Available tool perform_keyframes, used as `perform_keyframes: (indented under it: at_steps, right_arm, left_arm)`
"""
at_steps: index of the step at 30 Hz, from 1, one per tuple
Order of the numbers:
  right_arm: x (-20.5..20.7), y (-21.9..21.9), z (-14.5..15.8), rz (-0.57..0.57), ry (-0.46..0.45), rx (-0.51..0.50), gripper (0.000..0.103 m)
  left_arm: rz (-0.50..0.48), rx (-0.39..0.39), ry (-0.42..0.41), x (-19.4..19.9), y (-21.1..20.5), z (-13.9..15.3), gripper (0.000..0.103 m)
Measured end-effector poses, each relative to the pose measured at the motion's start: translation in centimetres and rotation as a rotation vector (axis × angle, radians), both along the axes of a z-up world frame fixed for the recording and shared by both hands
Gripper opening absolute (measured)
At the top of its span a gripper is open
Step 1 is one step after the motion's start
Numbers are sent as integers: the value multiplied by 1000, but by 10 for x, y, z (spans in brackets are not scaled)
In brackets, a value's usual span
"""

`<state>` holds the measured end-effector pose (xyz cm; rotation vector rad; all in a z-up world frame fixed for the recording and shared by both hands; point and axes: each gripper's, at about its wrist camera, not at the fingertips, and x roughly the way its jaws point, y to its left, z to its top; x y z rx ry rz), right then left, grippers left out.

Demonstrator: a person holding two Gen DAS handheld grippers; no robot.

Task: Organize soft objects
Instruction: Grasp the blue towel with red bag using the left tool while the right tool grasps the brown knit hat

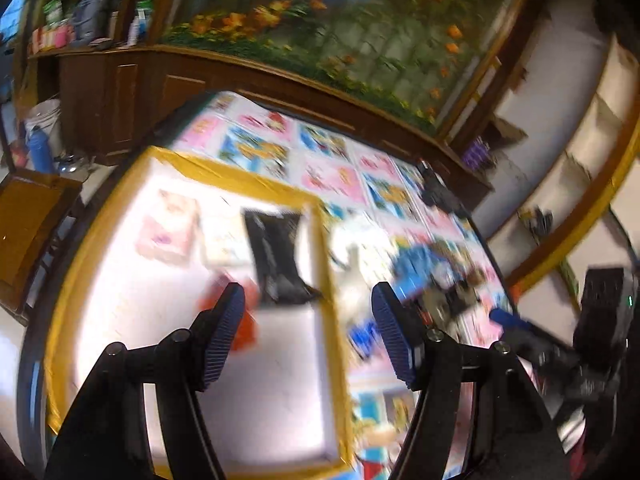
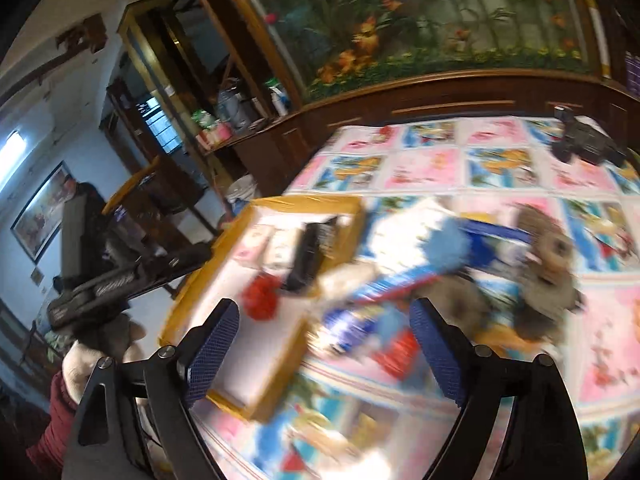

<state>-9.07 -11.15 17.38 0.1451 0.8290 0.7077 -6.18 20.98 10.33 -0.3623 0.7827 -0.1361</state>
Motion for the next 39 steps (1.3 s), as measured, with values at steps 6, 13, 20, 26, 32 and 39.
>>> perform_keyframes:
  at_steps: [6, 13, 20, 26, 32, 39]
  right_arm:
    - [-16, -87, -40, -153, 80, -45, 88]
    - [-20, -136, -56, -248, 71, -35, 88]
    - [-12, -142, -81, -236, 117, 17, 88]
    - [-4, -144, -92, -240, 137, 49, 88]
    - [-5, -143, -91, -243, 135, 42, 88]
    - [0, -144, -82, -246, 163, 44, 88]
  left_arm:
    - [-145, 18, 57, -8, -77, -23, 65]
    - [-139, 63, 84, 8, -128, -38, 65]
    - [-165, 128, 111, 35, -155, -60, 65]
    - [-175, 73, 139, 44, -149, -76, 34]
    - [-190, 55, 135, 14, -142, -79, 33]
    - [-230, 45, 124, -11, -152, -82, 40]
